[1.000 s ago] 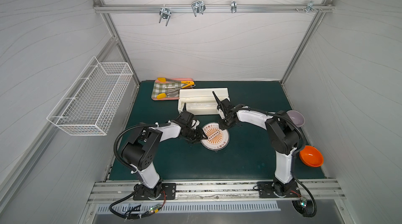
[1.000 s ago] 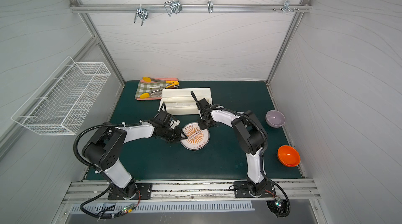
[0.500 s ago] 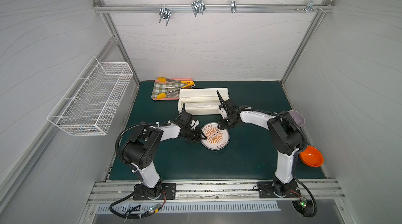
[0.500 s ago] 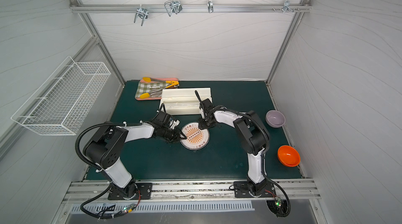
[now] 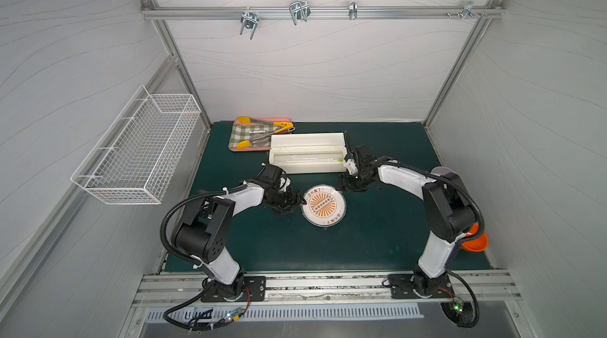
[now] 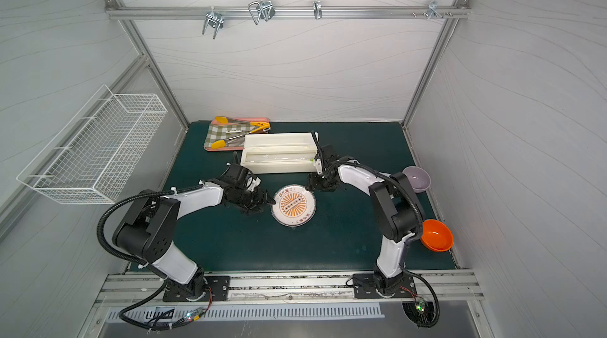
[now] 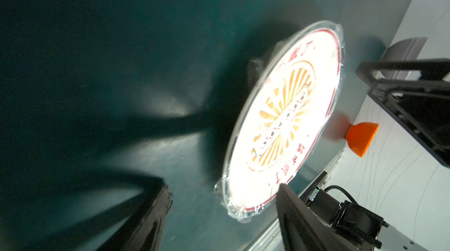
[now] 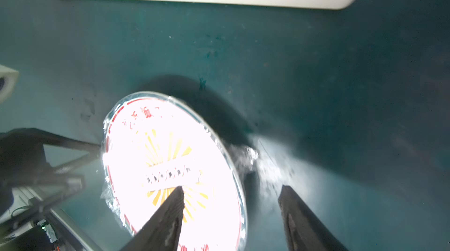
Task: Wrap the plate with plastic wrap
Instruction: Cover the plate with plastic wrap.
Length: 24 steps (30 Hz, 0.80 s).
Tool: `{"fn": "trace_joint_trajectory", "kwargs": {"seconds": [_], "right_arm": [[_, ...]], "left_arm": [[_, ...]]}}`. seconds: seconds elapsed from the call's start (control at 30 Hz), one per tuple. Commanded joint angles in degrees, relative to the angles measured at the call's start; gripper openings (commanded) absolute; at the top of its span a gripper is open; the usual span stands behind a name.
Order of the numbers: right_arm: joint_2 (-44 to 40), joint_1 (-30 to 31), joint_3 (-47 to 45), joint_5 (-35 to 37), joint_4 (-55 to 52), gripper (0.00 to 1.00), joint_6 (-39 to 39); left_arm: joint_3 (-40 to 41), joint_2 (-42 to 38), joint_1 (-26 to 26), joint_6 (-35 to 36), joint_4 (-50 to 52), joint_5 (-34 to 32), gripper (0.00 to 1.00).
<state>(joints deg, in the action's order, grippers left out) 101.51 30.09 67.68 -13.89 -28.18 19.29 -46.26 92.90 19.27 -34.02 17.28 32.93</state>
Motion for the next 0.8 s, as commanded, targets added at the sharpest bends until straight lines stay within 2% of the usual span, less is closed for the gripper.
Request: {"fn": "trace_joint_trajectory", "kwargs": {"seconds": [0.0, 0.13, 0.33, 0.43, 0.57, 0.77], "right_arm": [[-5.2, 0.8, -3.6, 1.4, -6.8, 0.62, 2.1], [-7.5, 5.3, -5.8, 4.8, -9.9, 0.55, 6.1], [-3.8, 6.1, -5.9, 4.5, -7.8, 0.44, 8.8], [-1.2, 6.0, -6.0, 1.9, -5.7, 0.38, 9.3], [-0.2, 6.0, -8.0, -0.9, -2.1, 0.3, 10.6], [-0.7, 5.8, -11.0, -6.9, 3.9, 0.21, 13.8]], "left_arm": [[-2.5, -2.6, 0.5, 2.9, 5.0, -2.7, 0.7], [-3.9, -1.1, 3.1, 3.2, 4.3, -2.5, 0.67], [-4.6, 2.7, 5.8, 1.8, 1.7, -2.8, 0.58], [-4.4, 3.5, 5.9, 2.3, 1.5, -3.6, 0.47], [-3.2, 4.7, 5.9, 0.8, -2.0, -2.6, 0.26], [-2.5, 5.7, 5.8, -1.0, -7.6, -0.2, 0.11]]}}
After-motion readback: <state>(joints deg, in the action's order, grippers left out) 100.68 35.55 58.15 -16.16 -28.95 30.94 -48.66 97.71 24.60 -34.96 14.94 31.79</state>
